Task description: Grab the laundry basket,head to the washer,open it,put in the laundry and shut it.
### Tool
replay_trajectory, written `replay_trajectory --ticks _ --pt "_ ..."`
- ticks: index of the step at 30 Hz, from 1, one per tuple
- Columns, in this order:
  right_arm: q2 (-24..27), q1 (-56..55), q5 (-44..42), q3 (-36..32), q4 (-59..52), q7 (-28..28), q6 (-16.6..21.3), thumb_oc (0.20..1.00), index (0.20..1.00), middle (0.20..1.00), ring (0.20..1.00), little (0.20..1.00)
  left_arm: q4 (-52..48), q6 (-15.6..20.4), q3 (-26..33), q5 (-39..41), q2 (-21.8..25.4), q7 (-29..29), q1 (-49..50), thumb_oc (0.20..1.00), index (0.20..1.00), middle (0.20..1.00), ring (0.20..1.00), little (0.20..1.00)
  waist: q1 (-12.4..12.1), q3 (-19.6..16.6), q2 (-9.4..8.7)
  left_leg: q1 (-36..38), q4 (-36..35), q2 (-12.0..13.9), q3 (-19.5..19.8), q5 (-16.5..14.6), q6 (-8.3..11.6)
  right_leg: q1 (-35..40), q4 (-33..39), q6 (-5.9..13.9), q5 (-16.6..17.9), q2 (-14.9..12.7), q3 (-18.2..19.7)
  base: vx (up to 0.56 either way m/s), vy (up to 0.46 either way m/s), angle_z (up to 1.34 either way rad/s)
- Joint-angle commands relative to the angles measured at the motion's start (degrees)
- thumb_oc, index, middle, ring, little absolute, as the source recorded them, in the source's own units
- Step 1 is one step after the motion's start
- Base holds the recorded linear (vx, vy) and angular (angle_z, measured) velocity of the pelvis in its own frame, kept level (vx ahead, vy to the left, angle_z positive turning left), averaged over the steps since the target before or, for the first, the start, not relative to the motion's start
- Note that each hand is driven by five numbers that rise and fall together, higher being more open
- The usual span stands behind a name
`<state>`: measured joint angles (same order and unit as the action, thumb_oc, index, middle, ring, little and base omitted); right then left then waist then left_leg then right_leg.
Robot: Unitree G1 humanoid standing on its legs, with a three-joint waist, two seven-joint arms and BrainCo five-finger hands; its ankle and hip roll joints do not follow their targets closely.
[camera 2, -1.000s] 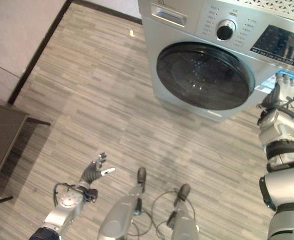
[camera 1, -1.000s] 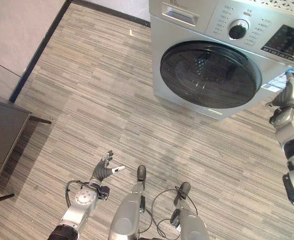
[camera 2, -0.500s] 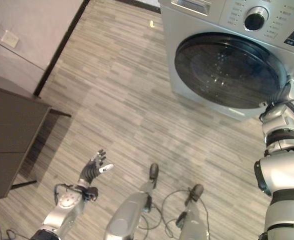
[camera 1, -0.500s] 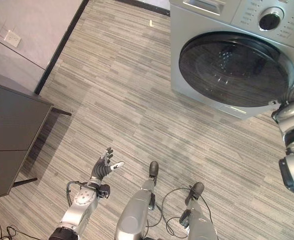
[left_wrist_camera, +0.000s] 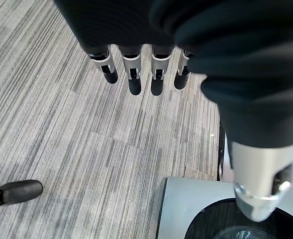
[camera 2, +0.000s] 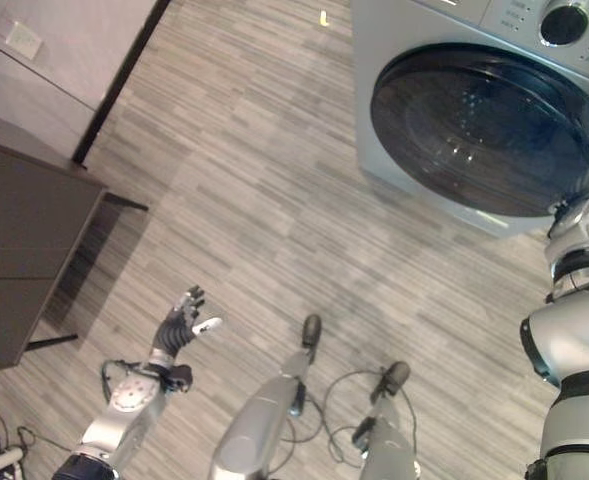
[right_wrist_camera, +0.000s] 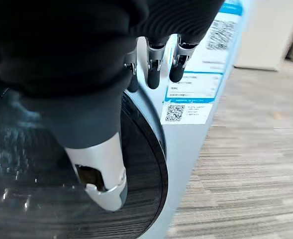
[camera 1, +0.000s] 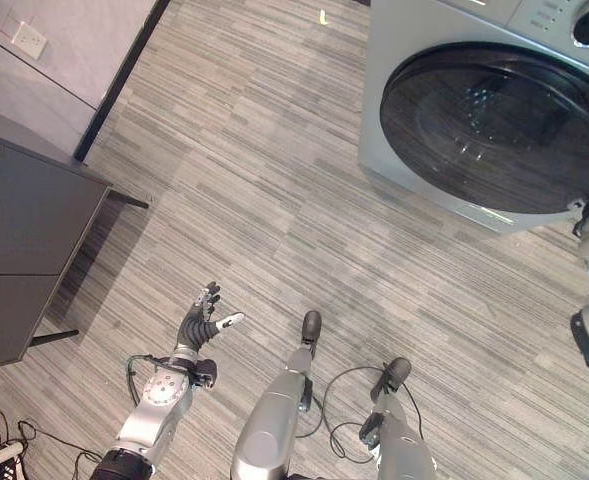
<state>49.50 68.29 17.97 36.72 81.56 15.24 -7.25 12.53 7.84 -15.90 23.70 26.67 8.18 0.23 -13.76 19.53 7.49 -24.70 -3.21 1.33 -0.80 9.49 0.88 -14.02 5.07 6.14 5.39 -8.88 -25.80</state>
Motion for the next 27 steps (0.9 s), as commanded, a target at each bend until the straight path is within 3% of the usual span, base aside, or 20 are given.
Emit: replay_trajectory --ticks 1,8,12,14,19,22,27 --pt "0.4 1.8 2.6 6.3 -4.1 -3.4 3.8 1.0 1.0 1.0 1.0 1.0 -1.5 3.7 0.2 -1.3 2.3 -0.7 -1.0 1.0 1.0 1.0 1.0 1.0 -2.9 1.2 -1.82 2.7 -1.4 3.1 -0.3 -4.4 6.06 -1.3 -2.7 3.1 -3.5 -6.0 0.8 -0.05 -0.02 -0.01" --pt "-1.6 -2.4 -6.2 2.3 -9.4 -4.9 6.0 1.0 1.0 1.0 1.0 1.0 -1.2 3.9 -0.3 -1.7 2.5 -1.4 -1.2 1.0 1.0 1.0 1.0 1.0 -2.8 2.1 -2.37 3.6 -1.0 3.7 -0.7 -4.5 5.89 -1.1 -3.9 2.67 -3.9 -6.1 1.2 -0.05 -0.017 -0.02" --pt "-8.2 -11.3 -11.1 -1.8 -18.6 -4.8 7.1 1.0 1.0 1.0 1.0 1.0 -1.6 4.1 1.0 -2.6 2.8 -0.8 -1.0 1.0 1.0 1.0 1.0 1.0 -1.7 1.9 -3.75 5.3 -0.4 4.3 -1.0 -5.2 5.7 0.5 -4.7 2.14 -4.6 -5.7 1.2 -0.01 -0.024 -0.02" --pt "-11.2 -16.6 -10.9 -3.0 -23.1 -5.2 7.4 1.0 1.0 1.0 1.0 1.0 -3.8 4.5 2.2 -9.5 5.3 1.3 -2.1 1.0 1.0 1.0 1.0 1.0 -1.2 1.5 -4.28 6.7 -0.1 4.9 -0.9 -5.9 5.76 1.9 -5.2 1.9 -5.3 -5.4 0.9 0.02 -0.048 -0.05" --pt "-12.6 -19.5 -10.6 -3.8 -25.2 -5.5 7.4 1.0 1.0 1.0 1.0 1.0 -5.3 4.3 2.5 -13.4 7.0 2.2 -2.2 1.0 1.0 1.0 1.0 1.0 -1.0 1.3 -4.78 7.7 0.1 5.1 -0.9 -6.3 5.74 2.9 -5.4 1.86 -5.6 -5.4 0.9 0.01 -0.011 -0.07" --pt "-18.7 -28.6 -9.0 -6.1 -26.0 -5.4 7.9 1.0 1.0 1.0 1.0 1.0 -17.1 5.2 6.6 -28.8 16.6 5.5 -6.2 1.0 1.0 1.0 1.0 1.0 -0.6 0.5 -5.63 10.6 0.7 5.9 -0.6 -7.8 5.8 6.4 -5.5 1.97 -6.5 -5.2 0.3 0.05 -0.07 0.04" --pt "-18.8 -28.6 -8.9 -6.1 -26.0 -5.4 7.9 1.0 1.0 1.0 1.0 1.0 -17.3 5.1 6.8 -28.7 16.7 5.4 -6.1 1.0 1.0 1.0 1.0 1.0 -0.5 0.6 -5.69 10.7 0.7 5.9 -0.6 -7.8 5.8 6.6 -5.4 1.98 -6.5 -5.2 0.2 0.0 -0.004 0.04"
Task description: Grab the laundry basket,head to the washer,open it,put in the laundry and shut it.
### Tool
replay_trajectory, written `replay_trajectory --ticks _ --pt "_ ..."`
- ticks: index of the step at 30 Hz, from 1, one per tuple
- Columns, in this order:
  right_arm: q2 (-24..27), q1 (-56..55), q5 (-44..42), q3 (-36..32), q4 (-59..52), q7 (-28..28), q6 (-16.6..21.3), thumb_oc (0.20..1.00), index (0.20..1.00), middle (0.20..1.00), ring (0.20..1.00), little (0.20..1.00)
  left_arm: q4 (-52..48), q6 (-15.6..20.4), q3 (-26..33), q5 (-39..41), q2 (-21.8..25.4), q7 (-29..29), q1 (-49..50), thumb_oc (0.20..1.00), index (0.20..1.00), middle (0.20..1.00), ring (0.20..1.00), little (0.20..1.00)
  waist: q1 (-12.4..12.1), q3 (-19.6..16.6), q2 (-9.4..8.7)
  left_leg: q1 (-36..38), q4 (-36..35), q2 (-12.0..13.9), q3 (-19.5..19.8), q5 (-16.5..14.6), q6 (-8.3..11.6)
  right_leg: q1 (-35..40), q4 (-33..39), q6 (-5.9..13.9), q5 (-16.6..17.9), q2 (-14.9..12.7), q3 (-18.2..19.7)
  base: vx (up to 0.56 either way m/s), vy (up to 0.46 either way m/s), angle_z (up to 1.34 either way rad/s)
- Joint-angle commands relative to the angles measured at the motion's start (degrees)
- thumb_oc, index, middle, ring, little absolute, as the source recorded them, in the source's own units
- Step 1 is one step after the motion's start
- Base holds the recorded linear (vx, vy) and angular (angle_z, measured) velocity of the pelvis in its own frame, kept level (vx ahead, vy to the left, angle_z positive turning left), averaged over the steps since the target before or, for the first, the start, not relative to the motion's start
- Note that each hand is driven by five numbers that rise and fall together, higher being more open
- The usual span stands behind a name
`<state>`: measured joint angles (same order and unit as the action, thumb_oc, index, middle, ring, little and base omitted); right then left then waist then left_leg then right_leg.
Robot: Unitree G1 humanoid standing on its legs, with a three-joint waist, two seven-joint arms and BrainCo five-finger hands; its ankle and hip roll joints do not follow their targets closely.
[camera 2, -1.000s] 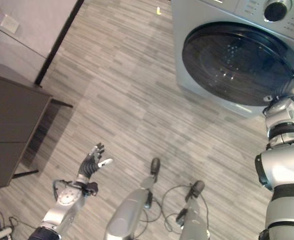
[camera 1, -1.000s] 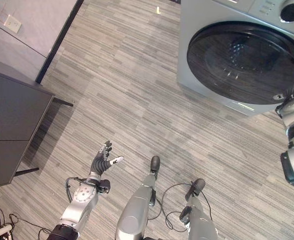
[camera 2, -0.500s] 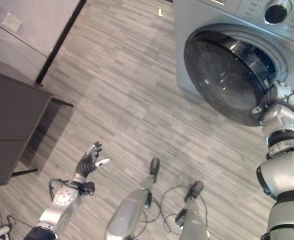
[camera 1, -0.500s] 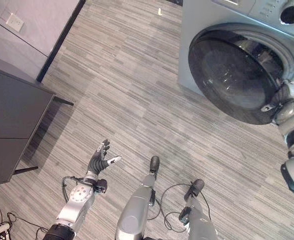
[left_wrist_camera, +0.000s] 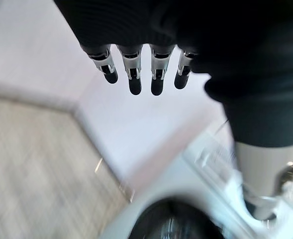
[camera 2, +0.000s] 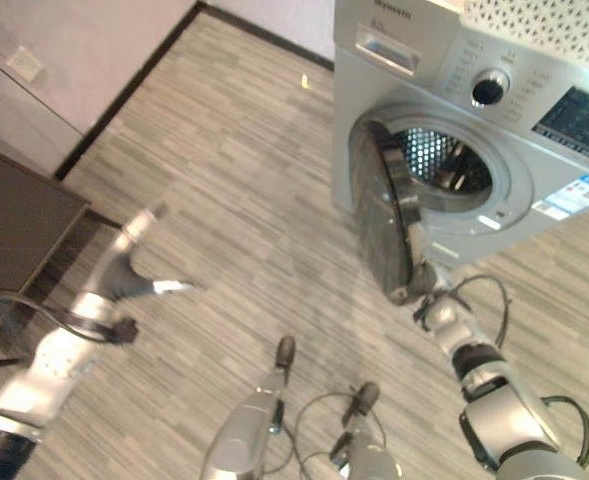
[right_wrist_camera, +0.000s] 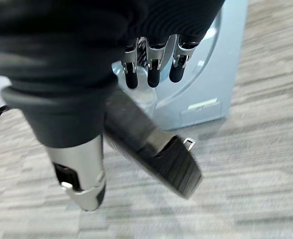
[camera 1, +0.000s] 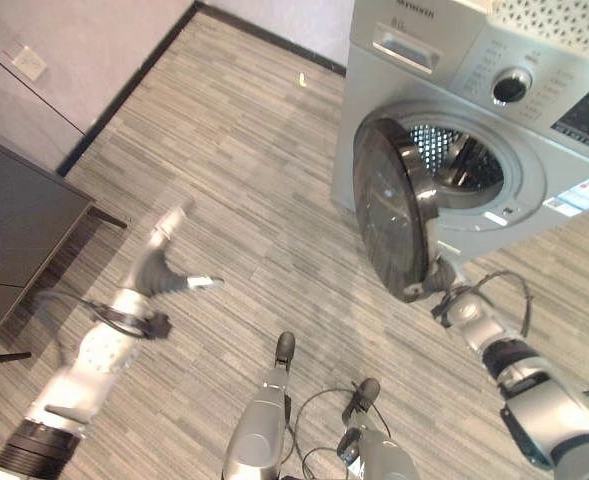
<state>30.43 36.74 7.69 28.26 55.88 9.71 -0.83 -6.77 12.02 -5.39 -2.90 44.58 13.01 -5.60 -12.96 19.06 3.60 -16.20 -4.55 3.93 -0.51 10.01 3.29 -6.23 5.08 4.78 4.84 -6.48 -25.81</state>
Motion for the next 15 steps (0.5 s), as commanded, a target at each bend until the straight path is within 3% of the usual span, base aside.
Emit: replay_trajectory --ticks 1,15 --pt "0.3 2.9 1.3 2.3 -0.3 0.1 1.5 1.0 1.0 1.0 1.0 1.0 2.0 0.9 -3.7 -2.1 -1.2 0.6 -0.2 1.0 1.0 1.0 1.0 1.0 -1.3 1.1 -1.8 2.2 2.0 3.3 -0.9 -8.3 3.39 -1.2 -5.4 3.33 -5.9 -7.6 0.3 0.0 0.0 0.0" --pt "0.3 2.9 1.3 2.3 -0.3 0.1 1.5 1.0 1.0 1.0 1.0 1.0 2.0 0.9 -3.7 -2.1 -1.2 0.6 -0.2 1.0 1.0 1.0 1.0 1.0 -1.3 1.1 -1.8 2.2 2.0 3.3 -0.9 -8.3 3.39 -1.2 -5.4 3.33 -5.9 -7.6 0.3 0.0 0.0 0.01"
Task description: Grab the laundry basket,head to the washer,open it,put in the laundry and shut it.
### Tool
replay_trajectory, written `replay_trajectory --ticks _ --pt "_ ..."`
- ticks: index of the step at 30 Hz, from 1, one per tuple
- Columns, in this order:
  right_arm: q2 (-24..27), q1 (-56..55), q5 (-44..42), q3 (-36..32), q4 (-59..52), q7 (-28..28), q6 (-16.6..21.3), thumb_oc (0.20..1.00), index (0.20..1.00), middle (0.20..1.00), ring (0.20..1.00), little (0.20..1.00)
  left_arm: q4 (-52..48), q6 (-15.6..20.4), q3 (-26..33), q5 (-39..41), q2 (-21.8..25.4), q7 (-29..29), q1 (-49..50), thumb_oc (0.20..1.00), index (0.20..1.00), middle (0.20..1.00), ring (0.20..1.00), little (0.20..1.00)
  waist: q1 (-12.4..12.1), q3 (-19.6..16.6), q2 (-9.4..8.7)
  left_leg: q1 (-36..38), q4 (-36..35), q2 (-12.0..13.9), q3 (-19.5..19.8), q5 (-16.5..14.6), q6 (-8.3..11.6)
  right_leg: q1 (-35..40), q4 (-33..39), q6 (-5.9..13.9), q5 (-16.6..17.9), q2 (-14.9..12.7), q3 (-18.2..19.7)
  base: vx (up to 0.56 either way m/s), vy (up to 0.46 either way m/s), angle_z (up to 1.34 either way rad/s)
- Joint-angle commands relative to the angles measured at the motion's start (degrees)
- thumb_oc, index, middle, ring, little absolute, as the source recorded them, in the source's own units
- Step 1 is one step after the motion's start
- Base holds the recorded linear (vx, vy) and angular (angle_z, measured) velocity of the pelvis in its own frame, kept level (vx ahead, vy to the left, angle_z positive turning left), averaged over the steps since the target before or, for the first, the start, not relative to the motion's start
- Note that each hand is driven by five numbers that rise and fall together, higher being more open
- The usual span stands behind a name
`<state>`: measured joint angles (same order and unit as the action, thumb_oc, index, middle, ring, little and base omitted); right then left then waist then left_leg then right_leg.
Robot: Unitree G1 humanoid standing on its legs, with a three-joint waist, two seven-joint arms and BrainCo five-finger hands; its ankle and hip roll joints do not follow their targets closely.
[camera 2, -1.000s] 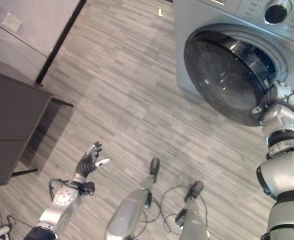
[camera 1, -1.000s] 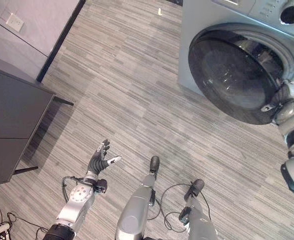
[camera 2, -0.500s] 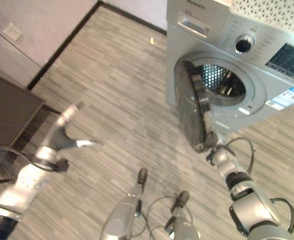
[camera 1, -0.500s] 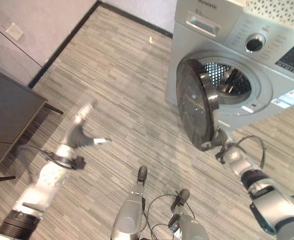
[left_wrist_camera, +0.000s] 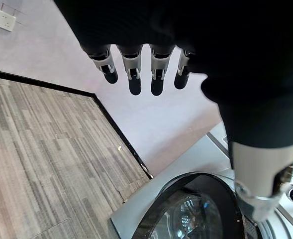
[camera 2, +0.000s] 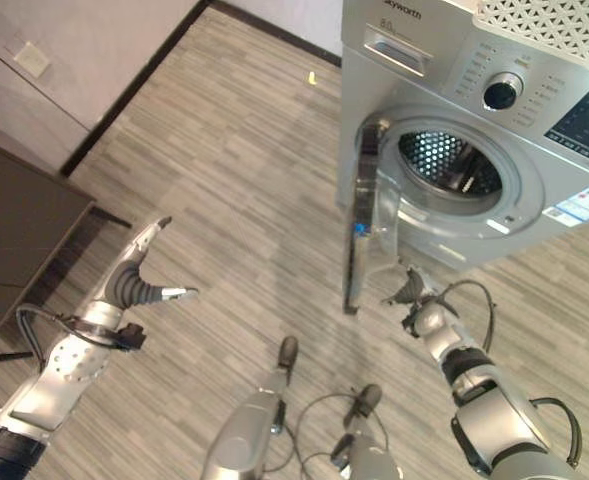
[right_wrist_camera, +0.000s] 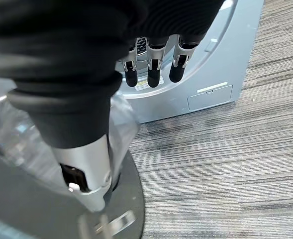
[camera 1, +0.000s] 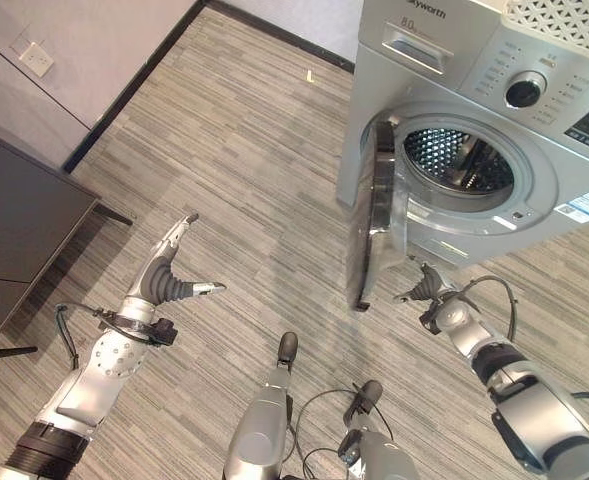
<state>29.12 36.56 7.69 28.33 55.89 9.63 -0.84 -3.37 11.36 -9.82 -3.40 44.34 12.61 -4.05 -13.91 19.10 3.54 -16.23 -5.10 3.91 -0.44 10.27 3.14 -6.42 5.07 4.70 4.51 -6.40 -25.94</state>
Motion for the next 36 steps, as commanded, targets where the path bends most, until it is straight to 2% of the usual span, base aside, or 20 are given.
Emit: replay_trajectory --ticks 1,13,16,17,18,19,21,22,23,24,25,30,36 --pt "1.6 3.1 1.3 2.2 -0.3 0.2 1.5 1.0 1.0 1.0 1.0 1.0 -1.4 1.6 0.7 -1.6 -1.0 1.0 -1.8 1.0 1.0 1.0 1.0 1.0 -0.4 1.0 -1.74 2.2 2.6 3.3 -1.0 -8.6 3.53 -1.0 -5.4 3.42 -5.6 -7.7 0.4 0.0 0.0 0.0" --pt "1.6 3.1 1.3 2.2 -0.3 0.2 1.5 1.0 1.0 1.0 1.0 1.0 -1.4 1.6 0.7 -1.6 -1.0 1.0 -1.8 1.0 1.0 1.0 1.0 1.0 -0.4 1.0 -1.74 2.2 2.6 3.3 -1.0 -8.6 3.53 -1.0 -5.4 3.42 -5.6 -7.7 0.4 0.0 0.0 0.0" --pt "-3.0 -0.1 2.9 2.6 3.2 0.4 1.2 1.0 1.0 1.0 1.0 1.0 -11.2 3.4 3.3 -8.8 7.2 3.3 -9.1 1.0 1.0 1.0 1.0 1.0 -0.1 0.0 -2.23 3.2 2.7 3.4 -0.9 -9.1 3.6 -0.1 -5.4 3.72 -5.8 -7.5 0.2 0.0 -0.026 0.06" --pt "-3.0 -0.1 2.9 2.6 3.3 0.4 1.2 1.0 1.0 1.0 1.0 1.0 -11.3 3.4 3.3 -8.8 7.2 3.3 -9.1 1.0 1.0 1.0 1.0 1.0 -0.2 0.0 -2.27 3.2 2.7 3.4 -0.9 -9.1 3.6 -0.1 -5.4 3.72 -5.8 -7.5 0.2 0.01 -0.054 0.13" --pt "-5.5 -2.8 3.4 3.1 5.1 0.1 0.8 1.0 1.0 1.0 1.0 1.0 -16.1 4.9 3.1 -8.7 7.8 3.5 -14.2 1.0 1.0 1.0 1.0 1.0 0.6 -1.1 -2.56 3.9 2.6 3.5 -1.0 -9.2 3.54 0.5 -5.4 3.79 -5.9 -7.4 0.1 0.04 -0.054 0.09" --pt "-7.7 -4.9 3.6 2.4 6.4 -0.1 0.4 1.0 1.0 1.0 1.0 1.0 -19.4 5.2 1.1 -6.8 7.7 2.1 -18.5 1.0 1.0 1.0 1.0 1.0 1.0 -2.1 -3.0 4.9 2.3 3.6 -0.9 -9.5 3.42 1.3 -5.2 3.86 -6.1 -7.2 0.1 0.07 -0.055 0.13" --pt "-8.9 -6.3 3.8 2.1 7.0 -0.2 0.3 1.0 1.0 1.0 1.0 1.0 -20.9 5.6 -0.2 -6.0 7.8 1.2 -21.0 1.0 1.0 1.0 1.0 1.0 1.2 -2.8 -3.28 5.5 2.1 3.7 -1.0 -9.7 3.36 1.9 -5.1 3.93 -6.1 -7.1 0.1 0.07 -0.004 0.15" --pt "-11.4 -8.9 4.4 2.4 8.3 -0.9 -0.2 1.0 1.0 1.0 1.0 1.0 -23.1 5.4 -2.8 -5.3 7.4 -0.4 -25.9 1.0 1.0 1.0 1.0 1.0 2.4 -4.5 -3.6 6.8 1.5 3.5 -1.6 -9.9 3.15 2.6 -4.8 4.09 -5.9 -7.1 0.2 0.06 0.032 0.0" --pt "-14.6 -13.0 3.2 2.8 10.1 -1.9 -0.6 1.0 1.0 1.0 1.0 1.0 -20.3 3.2 -9.2 -6.4 -2.6 -0.1 -37.5 1.0 1.0 1.0 1.0 1.0 4.5 -5.9 -3.81 8.0 1.0 3.1 -2.0 -9.1 2.71 3.3 -5.4 3.69 -5.7 -7.4 -0.8 0.42 0.172 -0.09" --pt "-19.8 -16.6 -7.4 -1.2 9.3 -1.2 0.9 1.0 1.0 1.0 1.0 1.0 -10.5 1.5 -19.9 20.1 -26.6 -4.1 -45.8 1.0 1.0 1.0 1.0 1.0 8.7 -10.3 -0.53 13.9 0.8 2.7 -4.1 -11.3 1.67 7.7 -3.9 3.92 -6.2 -7.5 0.2 0.37 0.177 0.22" --pt "-20.1 -15.2 -8.5 -1.4 7.8 -0.6 1.2 1.0 1.0 1.0 1.0 1.0 -8.2 0.8 -20.9 19.6 -26.0 -4.8 -43.1 1.0 1.0 1.0 1.0 1.0 7.6 -9.9 -0.24 13.6 0.6 2.3 -3.7 -11.1 1.75 8.2 -3.2 3.93 -5.8 -7.6 -0.5 0.37 0.165 0.71" --pt "-20.9 -13.6 -11.2 -2.1 7.0 -0.4 1.6 1.0 1.0 1.0 1.0 1.0 -3.1 -1.1 -21.9 17.2 -24.4 -5.7 -38.3 1.0 1.0 1.0 1.0 1.0 6.3 -9.8 -0.53 12.1 0.3 1.8 -2.6 -10.8 1.82 8.2 -2.8 3.88 -5.6 -7.8 -1.9 0.0 0.016 -0.7" --pt "-22.0 -8.9 -13.6 -2.8 7.6 1.5 2.4 1.0 1.0 1.0 1.0 1.0 1.5 -2.0 -21.6 16.6 -25.0 -4.3 -36.1 1.0 1.0 1.0 1.0 1.0 4.5 -9.0 -0.41 10.4 0.3 1.3 -1.5 -10.3 1.82 7.6 -2.7 3.92 -5.4 -8.0 -3.0 -0.01 0.018 0.38"
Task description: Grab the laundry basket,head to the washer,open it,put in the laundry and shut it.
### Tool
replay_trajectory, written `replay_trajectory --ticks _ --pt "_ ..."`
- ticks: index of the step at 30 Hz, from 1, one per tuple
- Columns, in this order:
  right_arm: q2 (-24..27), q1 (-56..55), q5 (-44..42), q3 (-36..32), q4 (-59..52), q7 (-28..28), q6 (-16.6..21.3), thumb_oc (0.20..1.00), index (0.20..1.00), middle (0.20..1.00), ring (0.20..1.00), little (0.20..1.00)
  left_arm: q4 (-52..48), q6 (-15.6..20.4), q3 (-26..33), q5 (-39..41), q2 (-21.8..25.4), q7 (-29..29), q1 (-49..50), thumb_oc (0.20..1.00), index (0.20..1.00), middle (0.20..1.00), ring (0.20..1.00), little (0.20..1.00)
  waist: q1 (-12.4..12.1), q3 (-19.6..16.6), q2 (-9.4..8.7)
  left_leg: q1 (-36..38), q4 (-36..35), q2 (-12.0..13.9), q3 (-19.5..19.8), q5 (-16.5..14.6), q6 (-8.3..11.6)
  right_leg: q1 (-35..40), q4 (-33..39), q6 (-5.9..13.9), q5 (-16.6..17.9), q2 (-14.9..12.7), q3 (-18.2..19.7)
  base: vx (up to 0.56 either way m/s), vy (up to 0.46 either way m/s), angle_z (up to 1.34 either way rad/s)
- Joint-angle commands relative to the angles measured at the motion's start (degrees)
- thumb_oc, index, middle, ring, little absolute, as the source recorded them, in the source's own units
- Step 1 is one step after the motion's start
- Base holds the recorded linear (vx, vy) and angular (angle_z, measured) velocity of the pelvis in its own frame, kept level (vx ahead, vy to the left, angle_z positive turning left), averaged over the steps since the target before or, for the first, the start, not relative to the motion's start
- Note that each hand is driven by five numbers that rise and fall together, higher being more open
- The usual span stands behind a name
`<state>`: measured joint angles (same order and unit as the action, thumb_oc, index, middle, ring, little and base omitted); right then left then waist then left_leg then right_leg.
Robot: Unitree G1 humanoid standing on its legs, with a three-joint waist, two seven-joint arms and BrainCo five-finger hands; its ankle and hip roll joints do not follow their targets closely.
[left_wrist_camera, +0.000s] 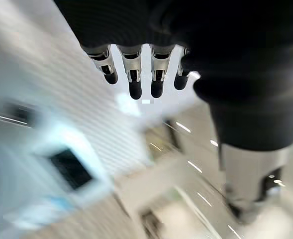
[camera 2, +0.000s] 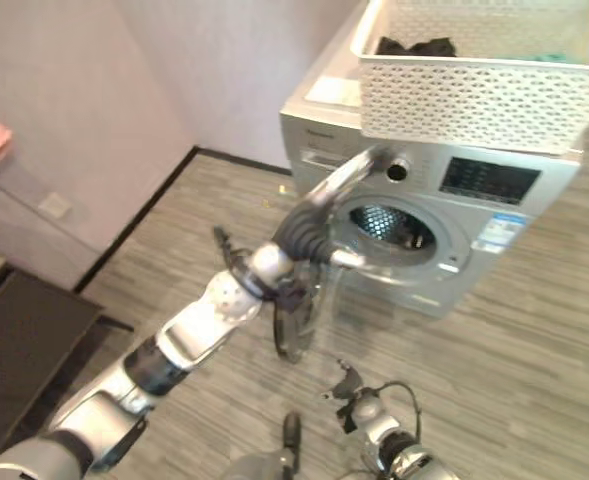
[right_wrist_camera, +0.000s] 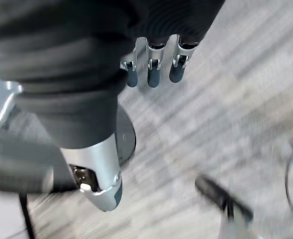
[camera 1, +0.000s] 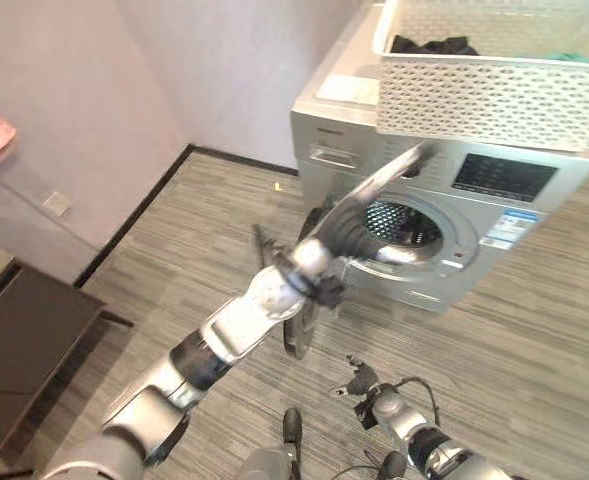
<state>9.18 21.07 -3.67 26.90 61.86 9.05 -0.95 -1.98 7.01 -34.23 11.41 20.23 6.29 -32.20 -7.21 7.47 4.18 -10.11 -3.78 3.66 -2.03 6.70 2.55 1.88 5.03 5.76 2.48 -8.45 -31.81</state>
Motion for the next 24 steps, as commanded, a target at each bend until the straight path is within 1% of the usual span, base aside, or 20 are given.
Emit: replay_trajectory --ticks 1,2,3,5,7,8,11,13,16,18,19,20,21,22,23,24 --pt "-2.0 6.6 -2.3 -1.4 1.7 2.1 2.5 1.0 1.0 1.0 1.0 1.0 0.1 2.4 2.8 1.8 -0.8 2.0 -8.0 1.0 1.0 1.0 1.0 1.0 -2.2 2.7 -1.05 4.3 -1.0 1.5 0.1 -6.7 2.4 -0.8 -2.6 2.85 -3.4 -5.9 2.8 -0.03 0.018 0.27" --pt "-2.2 7.7 -2.9 -1.7 1.9 2.5 2.7 1.0 1.0 1.0 1.0 1.0 0.0 2.4 3.0 2.2 -0.9 2.2 -7.8 1.0 1.0 1.0 1.0 1.0 -2.6 3.0 -0.84 4.0 -1.0 1.4 0.3 -6.6 2.41 -1.0 -2.7 2.84 -3.3 -6.0 2.7 -0.05 0.039 0.16" --pt "-2.8 10.4 -4.9 -2.5 1.8 3.4 3.2 1.0 1.0 1.0 1.0 1.0 -0.5 2.7 3.6 3.1 -1.0 2.8 -7.5 1.0 1.0 1.0 1.0 1.0 -3.6 3.8 -0.25 2.8 -1.0 1.1 0.7 -6.2 2.46 -1.8 -2.7 2.86 -3.1 -6.2 2.5 -0.05 0.039 0.07" --pt "-2.8 10.4 -4.9 -2.5 1.8 3.4 3.2 1.0 1.0 1.0 1.0 1.0 -0.5 2.6 3.6 3.1 -1.0 2.8 -7.5 1.0 1.0 1.0 1.0 1.0 -3.6 3.8 -0.26 2.8 -1.0 1.1 0.7 -6.2 2.46 -1.8 -2.7 2.85 -3.1 -6.2 2.5 -0.02 0.027 0.04" --pt "-2.5 12.5 -5.7 -3.0 1.6 3.8 3.6 1.0 1.0 1.0 1.0 1.0 -1.4 3.0 4.1 3.8 -0.4 2.8 -6.7 1.0 1.0 1.0 1.0 1.0 -4.3 4.4 0.22 2.0 -0.9 0.8 0.8 -6.1 2.43 -2.5 -2.7 2.89 -2.8 -6.5 2.6 0.01 0.02 0.08" --pt "-2.3 13.2 -5.7 -3.1 2.0 4.0 3.6 1.0 1.0 1.0 1.0 1.0 -1.5 2.9 4.2 3.9 -0.3 2.9 -6.4 1.0 1.0 1.0 1.0 1.0 -4.6 4.3 0.33 2.4 -1.0 1.1 1.1 -7.1 2.79 -2.1 -2.8 3.2 -3.8 -6.3 3.3 0.05 0.003 0.06" --pt "-2.1 16.6 -6.6 -4.3 3.6 5.1 3.6 1.0 1.0 1.0 1.0 1.0 -0.5 2.8 3.6 4.7 -1.1 3.3 -6.7 1.0 1.0 1.0 1.0 1.0 -5.4 5.1 1.16 1.5 -0.9 0.7 1.3 -6.7 2.59 -3.1 -3.1 3.3 -3.6 -6.7 3.5 -0.01 0.026 0.06" --pt "-2.1 16.7 -6.6 -4.3 3.6 5.1 3.6 1.0 1.0 1.0 1.0 1.0 -0.5 2.9 3.6 4.7 -1.1 3.3 -6.8 1.0 1.0 1.0 1.0 1.0 -5.4 5.1 1.16 1.4 -0.9 0.7 1.3 -6.7 2.58 -3.1 -3.2 3.3 -3.6 -6.7 3.5 -0.02 0.024 0.04" --pt "-2.1 19.2 -8.1 -5.4 4.9 5.2 3.7 1.0 1.0 1.0 1.0 1.0 0.4 2.6 1.9 7.6 -2.6 2.4 -7.5 1.0 1.0 1.0 1.0 1.0 -6.1 6.3 2.44 -0.2 -0.7 0.2 1.8 -6.1 2.57 -4.5 -3.6 3.35 -3.4 -7.3 3.2 -0.04 0.05 0.03" --pt "-2.1 19.4 -8.5 -5.6 4.9 5.2 3.8 1.0 1.0 1.0 1.0 1.0 0.6 2.4 1.5 8.7 -3.1 2.0 -7.6 1.0 1.0 1.0 1.0 1.0 -6.1 6.5 2.7 -0.6 -0.7 0.0 1.9 -5.9 2.56 -4.9 -3.6 3.43 -3.2 -7.4 3.2 -0.03 0.038 0.02" --pt "-1.7 19.8 -8.5 -4.7 3.7 4.5 3.2 1.0 1.0 1.0 1.0 1.0 0.7 2.7 1.4 9.0 -2.9 1.6 -7.5 1.0 1.0 1.0 1.0 1.0 -5.9 6.7 2.68 -0.9 -0.7 0.0 1.9 -5.8 2.56 -5.3 -3.5 3.42 -3.1 -7.4 3.4 -0.03 0.053 0.02" --pt "-1.2 20.1 -8.9 -3.8 1.5 4.0 4.1 1.0 1.0 1.0 1.0 1.0 2.1 2.6 1.1 9.9 -3.6 1.5 -7.7 1.0 1.0 1.0 1.0 1.0 -5.4 6.9 2.64 -1.4 -0.7 0.0 1.7 -5.7 2.6 -5.9 -3.5 3.39 -2.8 -7.5 3.7 -0.03 0.049 0.0" --pt "-0.8 19.7 -9.5 -3.3 -1.0 3.4 4.4 1.0 1.0 1.0 1.0 1.0 2.5 2.7 0.8 10.3 -3.9 1.3 -7.8 1.0 1.0 1.0 1.0 1.0 -4.9 7.2 2.51 -1.7 -0.6 -0.1 1.5 -5.6 2.52 -6.4 -3.5 3.4 -2.7 -7.6 4.0 -0.02 0.035 -0.01" --pt "-0.7 19.6 -9.5 -3.2 -1.2 3.4 4.2 1.0 1.0 1.0 1.0 1.0 2.6 2.8 0.9 10.3 -3.9 1.2 -7.8 1.0 1.0 1.0 1.0 1.0 -5.0 7.1 2.54 -1.8 -0.6 -0.1 1.5 -5.6 2.5 -6.5 -3.6 3.4 -2.7 -7.6 4.0 -0.06 0.041 -0.01" --pt "-2.7 24.6 -10.0 -4.8 3.2 5.7 4.0 1.0 1.0 1.0 1.0 1.0 3.2 2.3 -1.0 15.0 -6.0 2.4 -9.0 1.0 1.0 1.0 1.0 1.0 -5.8 8.0 3.72 -3.5 0.1 -0.9 2.2 -5.4 2.37 -7.3 -3.5 3.46 -2.4 -8.1 3.7 -0.05 0.03 0.01" --pt "-2.7 24.8 -10.0 -4.9 3.4 5.6 4.0 1.0 1.0 1.0 1.0 1.0 3.2 2.3 -1.0 15.1 -6.0 2.4 -9.1 1.0 1.0 1.0 1.0 1.0 -5.9 8.1 3.68 -3.6 0.1 -0.9 2.2 -5.4 2.36 -7.4 -3.6 3.47 -2.3 -8.1 3.7 -0.07 0.04 0.04"
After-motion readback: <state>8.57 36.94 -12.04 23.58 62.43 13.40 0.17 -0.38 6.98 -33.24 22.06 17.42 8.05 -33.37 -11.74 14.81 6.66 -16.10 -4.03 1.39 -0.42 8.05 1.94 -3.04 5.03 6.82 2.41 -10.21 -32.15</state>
